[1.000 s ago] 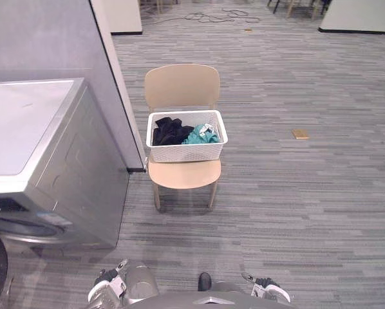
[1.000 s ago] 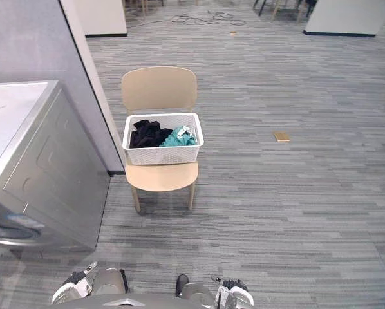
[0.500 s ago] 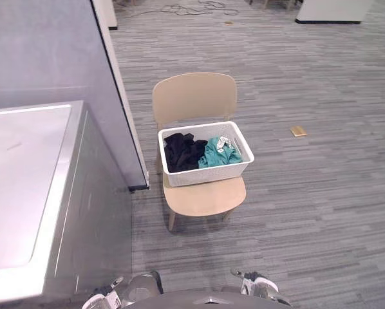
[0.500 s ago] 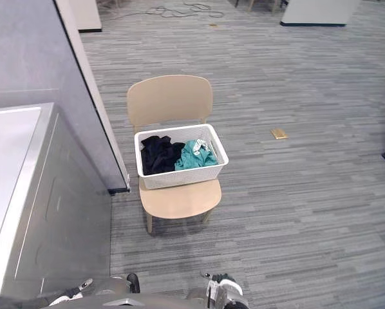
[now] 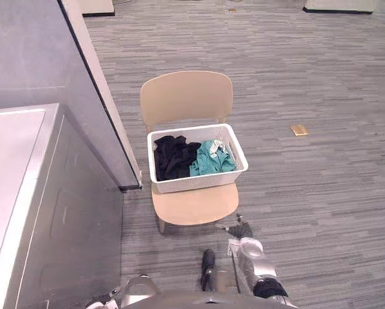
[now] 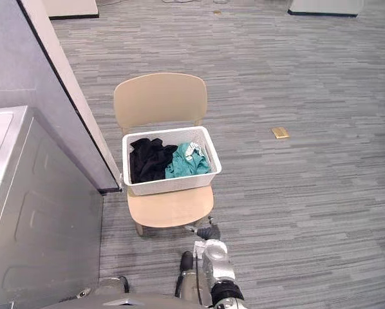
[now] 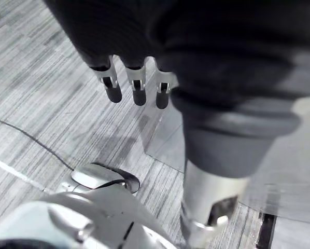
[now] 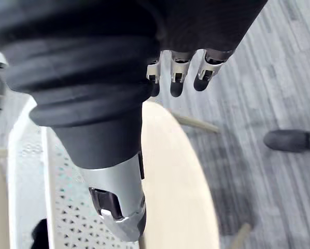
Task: Pick up the laundry basket with both hands and put the clothes into the washing machine.
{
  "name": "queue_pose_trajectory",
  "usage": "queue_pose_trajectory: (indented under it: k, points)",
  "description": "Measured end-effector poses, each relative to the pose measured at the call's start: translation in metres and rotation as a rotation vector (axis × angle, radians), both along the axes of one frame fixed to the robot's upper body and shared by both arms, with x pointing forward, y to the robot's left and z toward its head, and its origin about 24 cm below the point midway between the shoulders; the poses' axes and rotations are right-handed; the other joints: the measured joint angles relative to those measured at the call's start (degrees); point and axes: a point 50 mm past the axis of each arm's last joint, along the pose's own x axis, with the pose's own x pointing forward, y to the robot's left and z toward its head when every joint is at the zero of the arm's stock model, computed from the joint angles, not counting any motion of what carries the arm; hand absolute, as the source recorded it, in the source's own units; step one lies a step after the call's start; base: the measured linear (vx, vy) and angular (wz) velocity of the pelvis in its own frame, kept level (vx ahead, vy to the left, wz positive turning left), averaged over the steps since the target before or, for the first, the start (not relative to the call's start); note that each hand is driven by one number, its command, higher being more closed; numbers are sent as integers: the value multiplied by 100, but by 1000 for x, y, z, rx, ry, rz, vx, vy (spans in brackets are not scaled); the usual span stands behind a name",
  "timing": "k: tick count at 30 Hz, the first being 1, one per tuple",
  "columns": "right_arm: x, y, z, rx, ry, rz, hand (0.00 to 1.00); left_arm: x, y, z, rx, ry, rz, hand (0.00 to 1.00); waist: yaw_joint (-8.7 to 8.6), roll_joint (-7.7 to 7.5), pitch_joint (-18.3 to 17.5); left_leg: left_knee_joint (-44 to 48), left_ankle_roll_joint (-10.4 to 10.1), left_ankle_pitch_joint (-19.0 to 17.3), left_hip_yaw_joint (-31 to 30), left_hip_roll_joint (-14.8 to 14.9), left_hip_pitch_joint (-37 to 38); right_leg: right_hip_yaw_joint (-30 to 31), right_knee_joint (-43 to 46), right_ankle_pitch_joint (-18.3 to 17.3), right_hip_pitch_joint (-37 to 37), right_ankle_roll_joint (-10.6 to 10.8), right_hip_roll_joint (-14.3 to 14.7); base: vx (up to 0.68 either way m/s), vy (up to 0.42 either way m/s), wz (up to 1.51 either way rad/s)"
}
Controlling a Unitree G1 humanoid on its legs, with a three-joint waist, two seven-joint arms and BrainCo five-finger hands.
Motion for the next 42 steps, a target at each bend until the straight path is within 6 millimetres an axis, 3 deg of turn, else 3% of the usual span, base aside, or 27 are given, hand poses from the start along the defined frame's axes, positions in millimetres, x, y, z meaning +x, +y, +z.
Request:
queue_pose_trajectory:
  k: [3,7,12,15,19,20,24,27,30,36,42]
  points:
    - [8,-5,20,-58,-107,46,0,-5,6,0,7,21,16,0,16,-160,-90,-144,-44,82,-67,-23,-80,-71,-458,277,90,-23,8,17,-3,15]
    - [18,6,42,-86,-223,145,0,-3,6,0,19,36,-32,0,-1,-151,-77,-149,-28,140,-65,-78,-177,-56,-706,474,107,-3,-22,18,30,-2]
    - [27,18,63,-115,-329,215,0,18,6,3,35,-5,-84,0,15,-145,-44,-127,-8,162,-85,-121,-468,-75,-714,536,-203,-1,-54,6,2,-1]
    - [54,23,90,-196,-431,259,0,36,10,8,64,-43,-142,0,-10,-118,199,-98,-6,163,-71,-141,-547,-64,-680,578,-285,13,-73,17,8,-4]
    - [103,39,158,-321,-671,321,0,93,3,24,90,-217,-188,0,23,-143,608,164,23,149,-68,-187,-925,-9,-677,814,-572,27,-104,-95,28,-5]
    - [118,51,187,-347,-770,337,0,113,-4,30,89,-268,-203,0,29,-151,808,307,57,124,-61,-188,-1040,21,-676,881,-632,16,-107,-122,25,-7]
    - [144,80,238,-426,-907,394,0,144,-16,45,95,-363,-235,0,64,-232,1120,725,66,18,-37,-163,-1422,157,-675,994,-858,-4,-101,-119,38,-9]
    - [164,83,275,-510,-952,405,0,162,-16,56,113,-422,-232,0,187,-223,1415,1193,62,-135,-61,-71,-1869,223,-674,1060,-1080,-25,-76,-180,60,-6]
    - [176,76,293,-566,-945,373,0,172,-17,62,114,-468,-218,0,295,-205,1514,1533,61,-216,-84,0,-2254,247,-674,1109,-1320,-19,-31,-145,47,-7]
    - [183,81,298,-622,-916,399,0,173,-12,64,114,-488,-190,0,341,-189,1539,1871,59,-321,-289,94,-2680,64,-674,1152,-1492,-62,31,-60,62,9]
    - [192,83,316,-685,-906,406,0,174,-10,64,112,-487,-178,0,492,-167,1553,1957,60,-319,-508,74,-3012,-152,-674,1153,-1658,-64,14,-16,74,14]
